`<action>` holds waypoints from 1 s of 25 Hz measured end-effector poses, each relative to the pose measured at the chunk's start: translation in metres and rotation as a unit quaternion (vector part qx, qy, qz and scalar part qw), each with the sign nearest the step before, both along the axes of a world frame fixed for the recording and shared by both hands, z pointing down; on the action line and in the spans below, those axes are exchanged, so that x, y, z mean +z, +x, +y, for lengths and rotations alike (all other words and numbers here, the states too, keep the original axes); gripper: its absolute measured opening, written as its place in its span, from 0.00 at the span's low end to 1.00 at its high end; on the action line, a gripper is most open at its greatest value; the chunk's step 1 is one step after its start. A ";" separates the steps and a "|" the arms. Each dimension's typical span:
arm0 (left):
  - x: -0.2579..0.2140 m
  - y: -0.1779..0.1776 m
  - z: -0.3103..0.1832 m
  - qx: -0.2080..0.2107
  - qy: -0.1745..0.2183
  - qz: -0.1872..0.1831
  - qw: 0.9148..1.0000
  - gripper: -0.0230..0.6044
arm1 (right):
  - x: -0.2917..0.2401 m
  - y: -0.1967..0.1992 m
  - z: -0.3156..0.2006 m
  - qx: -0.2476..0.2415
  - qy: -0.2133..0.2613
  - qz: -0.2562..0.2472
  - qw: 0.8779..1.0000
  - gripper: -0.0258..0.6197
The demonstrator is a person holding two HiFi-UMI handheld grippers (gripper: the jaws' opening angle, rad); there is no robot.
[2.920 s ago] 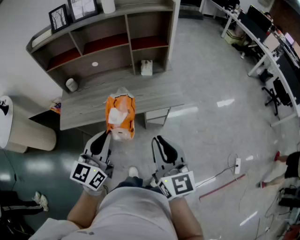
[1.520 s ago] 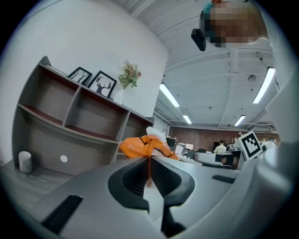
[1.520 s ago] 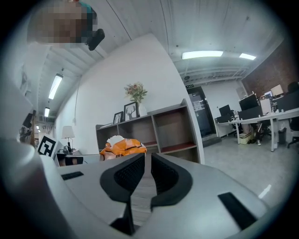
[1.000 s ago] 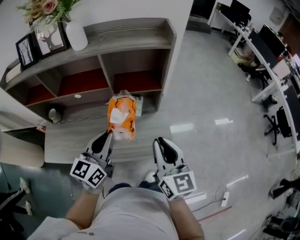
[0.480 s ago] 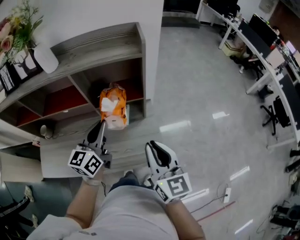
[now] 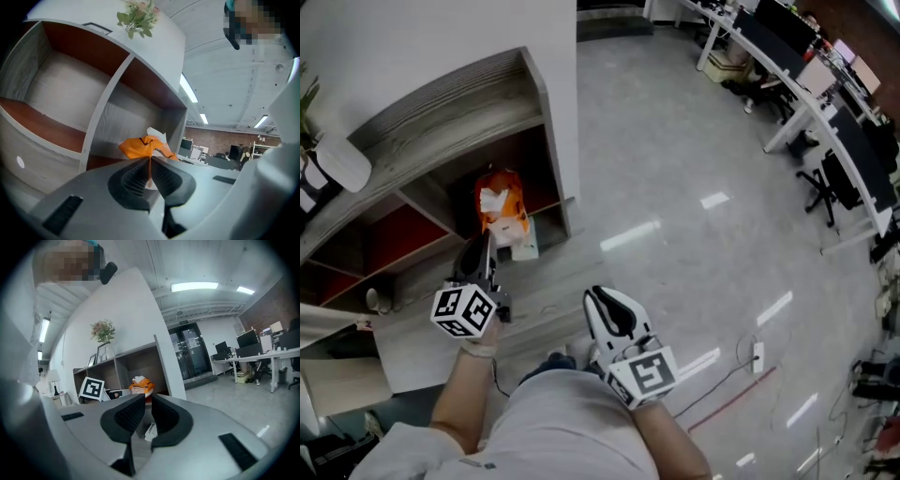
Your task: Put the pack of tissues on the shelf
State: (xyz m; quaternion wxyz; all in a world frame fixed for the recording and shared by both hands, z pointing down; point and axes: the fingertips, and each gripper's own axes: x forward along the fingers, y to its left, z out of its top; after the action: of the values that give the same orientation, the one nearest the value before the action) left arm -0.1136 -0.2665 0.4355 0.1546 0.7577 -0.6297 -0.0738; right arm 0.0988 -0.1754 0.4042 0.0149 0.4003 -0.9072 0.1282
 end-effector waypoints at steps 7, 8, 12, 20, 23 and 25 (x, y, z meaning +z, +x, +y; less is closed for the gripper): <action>0.028 -0.004 -0.021 -0.004 -0.022 0.000 1.000 0.07 | 0.006 0.009 0.003 0.037 -0.007 0.018 0.999 0.12; 0.031 -0.005 -0.023 -0.005 -0.025 -0.001 1.000 0.07 | 0.007 0.009 0.004 0.040 -0.008 0.021 0.999 0.12; 0.043 -0.006 -0.028 -0.006 -0.035 -0.002 0.999 0.08 | 0.004 0.011 0.006 0.056 -0.003 0.022 0.998 0.12; 0.059 -0.009 -0.033 -0.003 -0.048 -0.001 0.999 0.19 | 0.010 0.013 0.015 0.066 -0.012 0.040 0.997 0.12; 0.060 -0.010 -0.033 -0.005 -0.052 -0.004 0.999 0.29 | 0.011 0.012 0.016 0.064 -0.014 0.042 0.997 0.12; 0.059 -0.011 -0.032 -0.007 -0.053 -0.007 0.999 0.35 | 0.012 0.012 0.017 0.063 -0.015 0.042 0.997 0.12</action>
State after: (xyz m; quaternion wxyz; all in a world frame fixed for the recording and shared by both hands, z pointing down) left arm -0.1243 -0.2981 0.4948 0.1891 0.7445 -0.6393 -0.0363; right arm 0.1110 -0.1584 0.4161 0.0507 0.4613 -0.8768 0.1257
